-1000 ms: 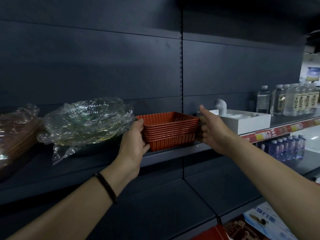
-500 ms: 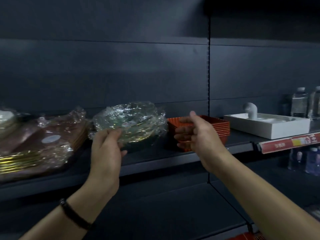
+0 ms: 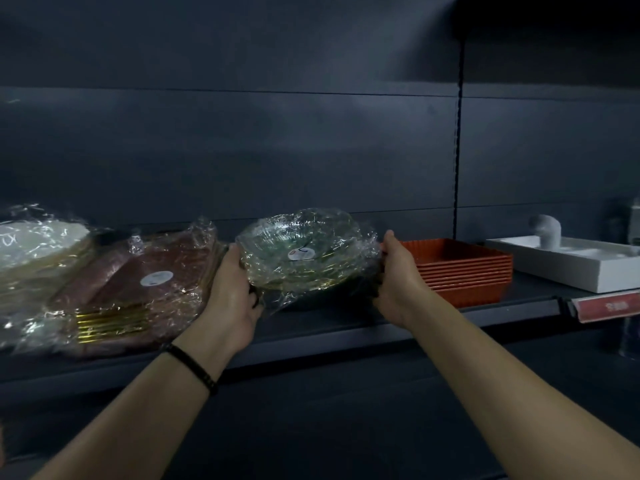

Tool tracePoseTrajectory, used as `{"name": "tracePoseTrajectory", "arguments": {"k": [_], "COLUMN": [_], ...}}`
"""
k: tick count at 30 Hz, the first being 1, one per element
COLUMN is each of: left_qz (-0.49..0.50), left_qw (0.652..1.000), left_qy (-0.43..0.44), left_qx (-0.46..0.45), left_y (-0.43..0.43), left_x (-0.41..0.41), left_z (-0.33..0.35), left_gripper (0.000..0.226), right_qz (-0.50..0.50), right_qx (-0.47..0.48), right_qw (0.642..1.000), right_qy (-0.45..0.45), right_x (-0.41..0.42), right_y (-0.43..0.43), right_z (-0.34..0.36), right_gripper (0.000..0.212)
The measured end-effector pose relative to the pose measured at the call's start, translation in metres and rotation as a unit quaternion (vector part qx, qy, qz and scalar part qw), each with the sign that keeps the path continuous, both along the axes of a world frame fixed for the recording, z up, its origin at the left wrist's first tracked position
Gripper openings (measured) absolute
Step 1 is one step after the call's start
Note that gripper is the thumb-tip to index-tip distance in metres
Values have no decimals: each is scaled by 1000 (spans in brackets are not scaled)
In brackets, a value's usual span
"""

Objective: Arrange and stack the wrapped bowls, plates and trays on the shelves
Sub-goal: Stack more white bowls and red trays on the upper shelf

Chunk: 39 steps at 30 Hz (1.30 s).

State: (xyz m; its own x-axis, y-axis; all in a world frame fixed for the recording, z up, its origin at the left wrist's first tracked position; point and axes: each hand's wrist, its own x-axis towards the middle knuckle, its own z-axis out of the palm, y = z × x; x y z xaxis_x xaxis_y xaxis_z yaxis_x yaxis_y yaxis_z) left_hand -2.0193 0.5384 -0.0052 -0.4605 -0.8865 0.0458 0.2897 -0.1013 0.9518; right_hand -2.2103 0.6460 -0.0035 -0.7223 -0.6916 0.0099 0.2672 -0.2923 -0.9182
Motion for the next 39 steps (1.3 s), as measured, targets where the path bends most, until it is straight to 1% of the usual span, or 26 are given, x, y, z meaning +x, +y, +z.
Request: {"name": "tracePoseTrajectory", "arguments": {"k": [2, 5, 6, 9, 10, 11, 14, 16, 17, 21, 24, 25, 28, 31, 35, 39], "left_qz": [-12, -15, -11, -7, -12, -15, -24, -31, -34, -49, -71, -72, -71, -83, -79, -78], "left_qw": [1000, 999, 1000, 999, 999, 999, 999, 999, 998, 997, 995, 995, 994, 993, 993, 993], "left_qy": [11, 28, 22, 12, 3, -3, 14, 24, 29, 42, 53, 54, 63, 54, 16, 23], "left_qx": [10, -1, -13, -39, -47, -51, -44, -38, -35, -39, -46, -50, -62, -63, -87, -83], "left_y": [-9, -15, -15, -8, -6, -4, -9, -8, -3, 10, 17, 20, 21, 25, 37, 42], "left_x": [-2, -6, -6, -5, -2, 2, 11, 15, 18, 24, 30, 32, 35, 37, 35, 36], "left_z": [-4, -9, -10, -7, -6, -6, -11, -14, -13, -18, -25, -26, -30, -29, -27, -23], "left_gripper": [74, 77, 76, 62, 62, 67, 97, 106, 108, 99, 115, 115, 106, 112, 91, 80], "right_qz": [-2, 7, 11, 15, 12, 10, 19, 32, 36, 23, 23, 24, 32, 31, 17, 15], "right_qx": [-7, -18, -23, -36, -39, -40, -41, -38, -37, -39, -37, -36, -32, -31, -22, -13], "right_qw": [1000, 1000, 1000, 999, 999, 999, 999, 999, 999, 999, 999, 999, 998, 998, 999, 998], "right_qy": [-10, -9, -8, -14, -15, -18, -13, -5, 0, 12, 28, 33, 45, 43, 44, 61], "right_x": [3, 3, 4, 8, 8, 8, 10, 11, 12, 15, 17, 17, 19, 20, 20, 25], "right_y": [-3, -10, -10, -9, -9, -8, -2, 5, 9, 27, 41, 45, 53, 59, 60, 59], "right_z": [3, 3, 3, 5, 5, 5, 3, 0, -3, -8, -10, -11, -14, -14, -10, -10], "right_gripper": [72, 70, 70, 71, 73, 75, 82, 84, 84, 87, 90, 92, 95, 92, 86, 81]}}
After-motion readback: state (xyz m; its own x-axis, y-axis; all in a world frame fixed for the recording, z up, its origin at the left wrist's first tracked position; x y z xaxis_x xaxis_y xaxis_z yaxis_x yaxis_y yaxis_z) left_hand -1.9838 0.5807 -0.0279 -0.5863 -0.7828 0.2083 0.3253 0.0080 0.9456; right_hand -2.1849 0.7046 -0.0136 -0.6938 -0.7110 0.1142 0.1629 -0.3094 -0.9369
